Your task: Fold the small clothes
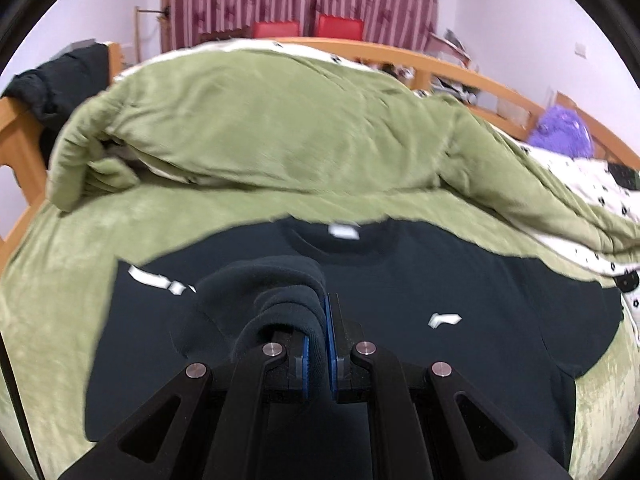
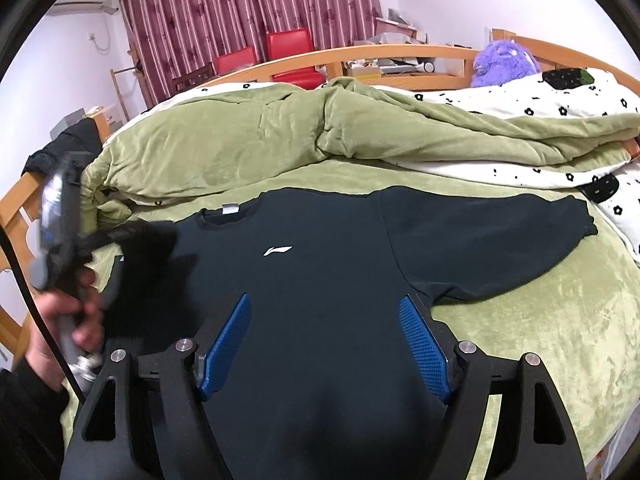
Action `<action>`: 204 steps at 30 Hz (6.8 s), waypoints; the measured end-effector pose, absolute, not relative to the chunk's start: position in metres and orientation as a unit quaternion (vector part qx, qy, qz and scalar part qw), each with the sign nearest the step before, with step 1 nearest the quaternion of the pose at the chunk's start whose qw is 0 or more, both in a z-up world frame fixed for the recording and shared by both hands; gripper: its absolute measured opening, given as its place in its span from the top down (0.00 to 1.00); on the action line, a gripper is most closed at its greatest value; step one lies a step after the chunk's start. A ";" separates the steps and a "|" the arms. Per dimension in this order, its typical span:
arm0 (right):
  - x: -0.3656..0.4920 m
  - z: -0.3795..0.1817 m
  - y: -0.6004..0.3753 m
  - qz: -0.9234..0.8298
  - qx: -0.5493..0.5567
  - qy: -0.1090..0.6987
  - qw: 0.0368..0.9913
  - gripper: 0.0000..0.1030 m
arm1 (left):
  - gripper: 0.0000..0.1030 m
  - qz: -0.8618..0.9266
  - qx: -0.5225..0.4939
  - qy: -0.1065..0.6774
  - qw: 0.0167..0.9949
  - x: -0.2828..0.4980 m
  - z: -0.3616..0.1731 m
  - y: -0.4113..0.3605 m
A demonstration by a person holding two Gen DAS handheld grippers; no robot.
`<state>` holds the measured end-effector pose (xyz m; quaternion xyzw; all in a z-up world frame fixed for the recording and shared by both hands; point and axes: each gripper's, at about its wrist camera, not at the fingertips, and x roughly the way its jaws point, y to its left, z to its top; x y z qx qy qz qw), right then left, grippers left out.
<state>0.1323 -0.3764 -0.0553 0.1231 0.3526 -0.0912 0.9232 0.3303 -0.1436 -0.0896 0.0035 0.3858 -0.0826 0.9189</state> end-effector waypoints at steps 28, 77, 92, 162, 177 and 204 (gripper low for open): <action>0.134 -0.058 -0.297 0.036 0.099 0.373 0.922 0.78 | 0.41 -0.009 -0.006 0.376 0.927 0.221 -0.079 -0.023; 0.330 -0.157 -0.200 0.032 -0.029 0.388 0.921 0.87 | 0.40 0.079 -0.051 0.359 0.929 0.240 -0.103 0.127; 0.282 -0.131 -0.358 -0.041 0.090 0.405 0.909 0.87 | 0.40 0.066 -0.088 0.362 0.926 0.246 -0.097 0.114; 0.198 -0.151 -0.647 -0.301 0.194 0.306 0.882 0.93 | 0.39 0.058 0.003 0.366 0.929 0.265 -0.113 0.035; 0.235 -0.042 -0.423 -0.126 0.104 0.223 0.961 0.95 | 0.39 0.071 -0.030 0.335 0.939 0.233 -0.092 0.090; 0.258 -0.123 -0.276 0.010 0.065 0.380 0.923 0.53 | 0.37 0.067 -0.053 0.337 0.938 0.224 -0.090 0.116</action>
